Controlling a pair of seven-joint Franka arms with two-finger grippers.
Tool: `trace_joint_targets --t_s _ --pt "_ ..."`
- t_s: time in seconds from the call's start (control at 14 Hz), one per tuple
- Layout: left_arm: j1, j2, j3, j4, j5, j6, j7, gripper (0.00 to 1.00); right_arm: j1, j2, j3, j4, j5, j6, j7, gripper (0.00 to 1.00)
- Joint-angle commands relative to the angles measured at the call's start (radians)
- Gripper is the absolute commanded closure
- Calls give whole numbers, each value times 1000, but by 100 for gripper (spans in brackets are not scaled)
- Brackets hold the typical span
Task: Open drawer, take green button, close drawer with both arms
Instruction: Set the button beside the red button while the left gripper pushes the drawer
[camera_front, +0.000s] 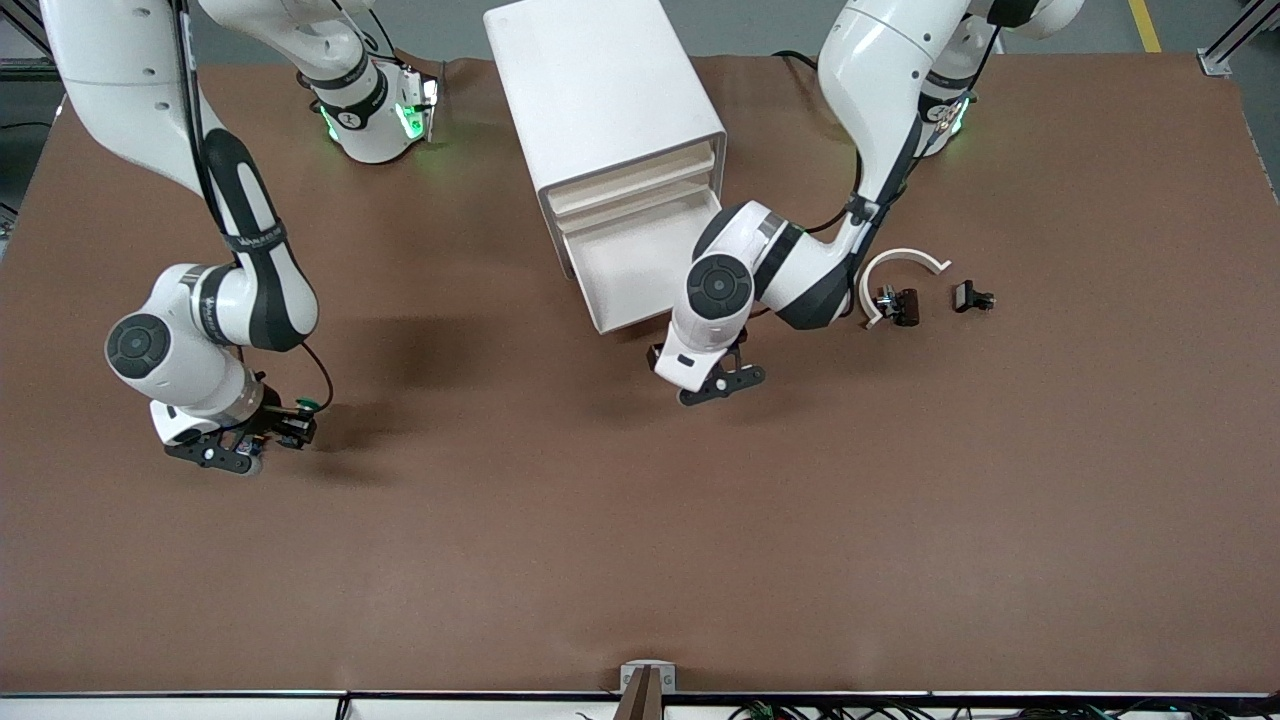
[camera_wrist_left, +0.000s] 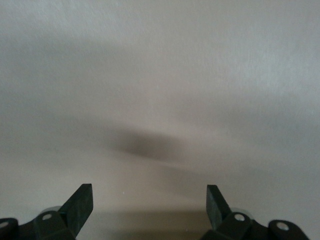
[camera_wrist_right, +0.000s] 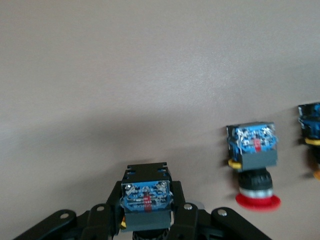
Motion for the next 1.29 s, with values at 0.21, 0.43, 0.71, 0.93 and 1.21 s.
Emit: trace_joint_targets --t_s 0.21,0.43,0.71,0.93,1.21 --pt "-40 -37 -38 -71 -11 9 -30 0 -35 77 24 43 1 32 -21 100" --pt "-38 -37 -78 -71 -15 3 -74 0 -35 78 25 43 1 30 -21 100" --pt "-37 -31 -116 -71 -64 -20 -101 0 -49 84 27 49 6 32 -54 0" --pt "-37 -24 -147 -71 -116 -57 -119 0 -66 81 42 84 7 -8 -56 0" --pt "-41 -14 -169 -65 -181 -103 -119 0 -61 60 39 254 6 -339 -56 0"
